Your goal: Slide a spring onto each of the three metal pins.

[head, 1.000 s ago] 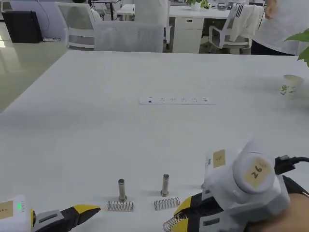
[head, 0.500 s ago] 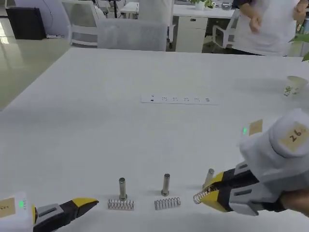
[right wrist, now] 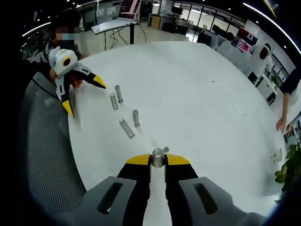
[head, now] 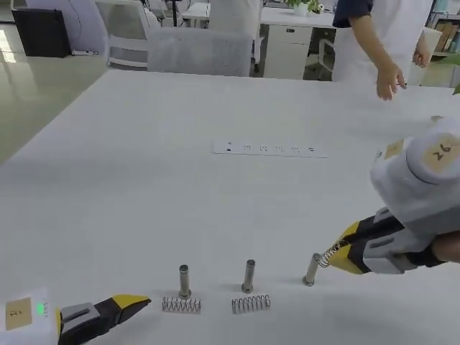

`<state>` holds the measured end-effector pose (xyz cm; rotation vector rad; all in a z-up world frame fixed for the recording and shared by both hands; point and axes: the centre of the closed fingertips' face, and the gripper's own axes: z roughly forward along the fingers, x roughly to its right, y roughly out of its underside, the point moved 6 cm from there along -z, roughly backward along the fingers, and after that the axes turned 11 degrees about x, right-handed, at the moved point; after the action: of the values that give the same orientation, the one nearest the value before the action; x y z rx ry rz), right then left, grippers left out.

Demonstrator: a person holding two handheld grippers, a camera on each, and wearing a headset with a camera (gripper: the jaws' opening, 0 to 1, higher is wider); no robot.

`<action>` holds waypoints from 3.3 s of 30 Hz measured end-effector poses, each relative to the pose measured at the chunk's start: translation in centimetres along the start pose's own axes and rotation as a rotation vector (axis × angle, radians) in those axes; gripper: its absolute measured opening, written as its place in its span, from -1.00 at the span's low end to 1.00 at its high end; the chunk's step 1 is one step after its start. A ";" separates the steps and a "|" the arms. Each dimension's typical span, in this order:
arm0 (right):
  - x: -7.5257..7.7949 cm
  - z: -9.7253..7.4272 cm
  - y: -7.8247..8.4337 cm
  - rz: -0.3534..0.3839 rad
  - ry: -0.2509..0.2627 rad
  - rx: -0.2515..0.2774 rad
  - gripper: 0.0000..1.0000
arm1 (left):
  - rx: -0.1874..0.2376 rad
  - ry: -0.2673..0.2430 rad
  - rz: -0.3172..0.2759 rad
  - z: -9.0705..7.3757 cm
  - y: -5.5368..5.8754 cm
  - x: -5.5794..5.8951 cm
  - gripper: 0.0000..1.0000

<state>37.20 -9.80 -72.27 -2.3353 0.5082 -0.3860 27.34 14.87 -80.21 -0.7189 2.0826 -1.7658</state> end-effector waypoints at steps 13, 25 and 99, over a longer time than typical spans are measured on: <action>1.3 1.6 0.0 -0.029 -0.029 -0.087 -0.84 | 0.011 -0.010 -0.004 -0.1 -0.2 -0.1 0.42; 1.6 2.6 0.3 -0.032 -0.053 -0.121 -0.84 | 0.010 -0.014 -0.003 -0.2 -0.2 -0.3 0.40; -4.1 7.1 4.9 -0.018 -0.202 -0.229 -0.81 | -0.008 0.011 -0.015 0.0 -0.1 0.2 0.32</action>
<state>35.28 -7.10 -81.23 -2.5656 0.4532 -0.1015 27.26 14.73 -80.09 -0.7301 2.0975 -1.7744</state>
